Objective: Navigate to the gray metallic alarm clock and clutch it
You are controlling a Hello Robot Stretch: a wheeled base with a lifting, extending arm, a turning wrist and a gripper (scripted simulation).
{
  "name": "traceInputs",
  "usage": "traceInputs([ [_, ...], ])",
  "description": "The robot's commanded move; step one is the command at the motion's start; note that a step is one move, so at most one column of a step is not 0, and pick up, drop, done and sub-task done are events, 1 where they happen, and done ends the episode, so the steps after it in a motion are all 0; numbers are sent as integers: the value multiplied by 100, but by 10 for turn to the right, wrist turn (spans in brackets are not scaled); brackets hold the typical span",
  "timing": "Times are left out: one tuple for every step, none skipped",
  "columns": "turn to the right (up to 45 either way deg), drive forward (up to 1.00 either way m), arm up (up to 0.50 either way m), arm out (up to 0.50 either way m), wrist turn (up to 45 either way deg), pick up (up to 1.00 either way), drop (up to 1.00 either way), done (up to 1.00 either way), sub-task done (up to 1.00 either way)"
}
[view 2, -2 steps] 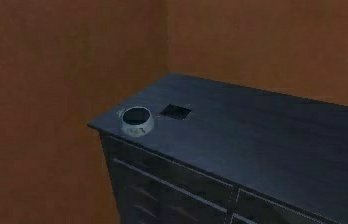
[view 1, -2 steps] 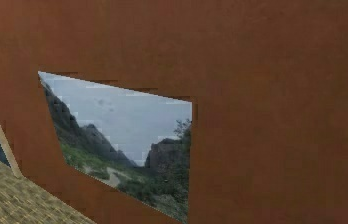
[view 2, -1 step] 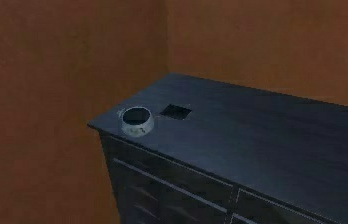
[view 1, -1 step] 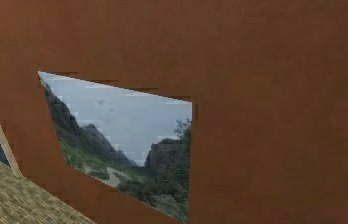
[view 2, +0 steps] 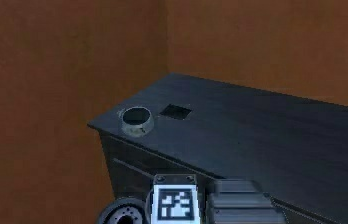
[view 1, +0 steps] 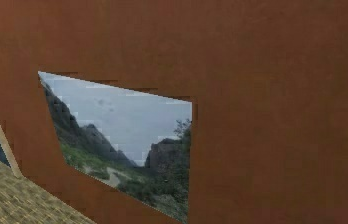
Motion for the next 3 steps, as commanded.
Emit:
traceInputs([
  [0,0,0,30,0,0,0,0,0],
  [0,0,0,0,450,0,0,0,0],
  [0,0,0,0,450,0,0,0,0],
])
